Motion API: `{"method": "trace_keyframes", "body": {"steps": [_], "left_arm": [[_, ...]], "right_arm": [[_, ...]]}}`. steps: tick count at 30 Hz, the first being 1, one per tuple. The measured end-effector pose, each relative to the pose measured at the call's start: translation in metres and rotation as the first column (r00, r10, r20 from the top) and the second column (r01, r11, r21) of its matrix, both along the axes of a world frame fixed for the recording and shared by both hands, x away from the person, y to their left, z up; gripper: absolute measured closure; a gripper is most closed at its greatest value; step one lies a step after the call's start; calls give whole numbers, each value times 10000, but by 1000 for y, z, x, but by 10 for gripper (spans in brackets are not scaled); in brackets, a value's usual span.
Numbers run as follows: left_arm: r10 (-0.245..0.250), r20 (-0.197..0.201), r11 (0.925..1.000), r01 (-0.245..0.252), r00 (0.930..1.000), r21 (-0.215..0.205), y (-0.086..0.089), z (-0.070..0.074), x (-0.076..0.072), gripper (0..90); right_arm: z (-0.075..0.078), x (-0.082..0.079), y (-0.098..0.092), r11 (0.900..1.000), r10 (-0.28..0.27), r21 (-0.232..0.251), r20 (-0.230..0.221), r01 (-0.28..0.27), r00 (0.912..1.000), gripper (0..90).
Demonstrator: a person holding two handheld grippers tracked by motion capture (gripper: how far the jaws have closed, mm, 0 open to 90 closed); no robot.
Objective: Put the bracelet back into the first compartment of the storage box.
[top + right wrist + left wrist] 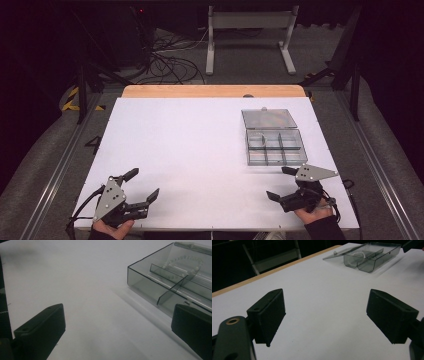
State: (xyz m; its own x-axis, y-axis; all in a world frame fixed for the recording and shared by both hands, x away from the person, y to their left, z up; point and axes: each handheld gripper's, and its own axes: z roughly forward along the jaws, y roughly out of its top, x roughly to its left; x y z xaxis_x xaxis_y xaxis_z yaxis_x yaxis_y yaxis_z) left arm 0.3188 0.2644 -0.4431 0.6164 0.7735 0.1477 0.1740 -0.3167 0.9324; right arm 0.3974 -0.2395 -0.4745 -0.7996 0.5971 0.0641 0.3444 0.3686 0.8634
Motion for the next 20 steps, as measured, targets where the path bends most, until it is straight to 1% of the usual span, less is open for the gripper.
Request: {"method": "trace_keyframes", "body": {"steps": [3, 4, 5, 7, 9, 10, 16, 19, 20], "left_arm": [[44, -18, 10000, -44, 10000, -23, 0, 0, 0, 155], [83, 33, 10000, -83, 10000, 43, 1, 0, 1, 150], [91, 14, 10000, -91, 10000, 5, 1, 0, 1, 147], [68, -24, 10000, -68, 10000, 68, 1, 0, 2, 146], [29, -31, 10000, -29, 10000, 49, 1, -1, 2, 146], [17, -108, 10000, -17, 9999, -35, 0, -1, 2, 146], [29, -169, 10000, -29, 9999, -5, 1, -1, 2, 144], [-6, -227, 10000, 5, 9997, -70, 1, -1, 3, 143], [-13, -192, 10000, 13, 9998, 19, 1, -1, 3, 143]], "right_arm": [[1, -1, 0, 10000, -33, 29, 113, 33, 9999, 0], [1, -1, -1, 10000, -40, 22, 142, 40, 9999, 0], [2, -1, -1, 10000, -49, 34, 148, 49, 9999, 0], [2, -1, -1, 10000, -20, 51, 167, 19, 9999, 0], [3, -2, -1, 10000, 32, 68, 268, -34, 9996, 0], [3, -2, -1, 10000, 24, 49, 301, -25, 9995, 0], [3, -2, -1, 10000, -3, 62, 307, 1, 9995, 0], [4, -3, -1, 9999, 59, 114, 356, -63, 9993, 0], [4, -3, -1, 9999, 97, 134, 401, -103, 9992, 0]]}}
